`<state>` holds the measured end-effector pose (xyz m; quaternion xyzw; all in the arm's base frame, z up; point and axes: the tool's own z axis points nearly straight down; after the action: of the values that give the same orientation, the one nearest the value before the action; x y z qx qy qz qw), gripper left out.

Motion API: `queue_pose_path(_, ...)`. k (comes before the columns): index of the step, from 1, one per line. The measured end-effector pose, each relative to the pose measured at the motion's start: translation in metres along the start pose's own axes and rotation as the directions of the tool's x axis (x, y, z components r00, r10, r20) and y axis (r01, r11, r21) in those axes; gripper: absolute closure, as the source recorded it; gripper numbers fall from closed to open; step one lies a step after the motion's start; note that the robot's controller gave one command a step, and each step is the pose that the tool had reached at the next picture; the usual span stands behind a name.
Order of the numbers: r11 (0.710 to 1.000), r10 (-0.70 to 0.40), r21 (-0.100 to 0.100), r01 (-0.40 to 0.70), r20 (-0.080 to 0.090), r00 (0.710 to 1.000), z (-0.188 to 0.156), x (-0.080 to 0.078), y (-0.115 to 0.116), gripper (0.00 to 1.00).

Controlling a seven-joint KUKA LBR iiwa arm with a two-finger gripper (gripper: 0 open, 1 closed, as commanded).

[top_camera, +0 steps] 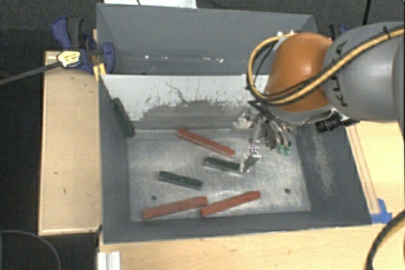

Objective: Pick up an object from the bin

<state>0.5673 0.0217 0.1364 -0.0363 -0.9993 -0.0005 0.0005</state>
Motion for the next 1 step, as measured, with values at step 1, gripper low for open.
queue_pose_path(1, 0.996, -0.093, 0.000, 0.093, 0.017, 0.996, 0.0596, -0.0103, 0.0064, 1.00)
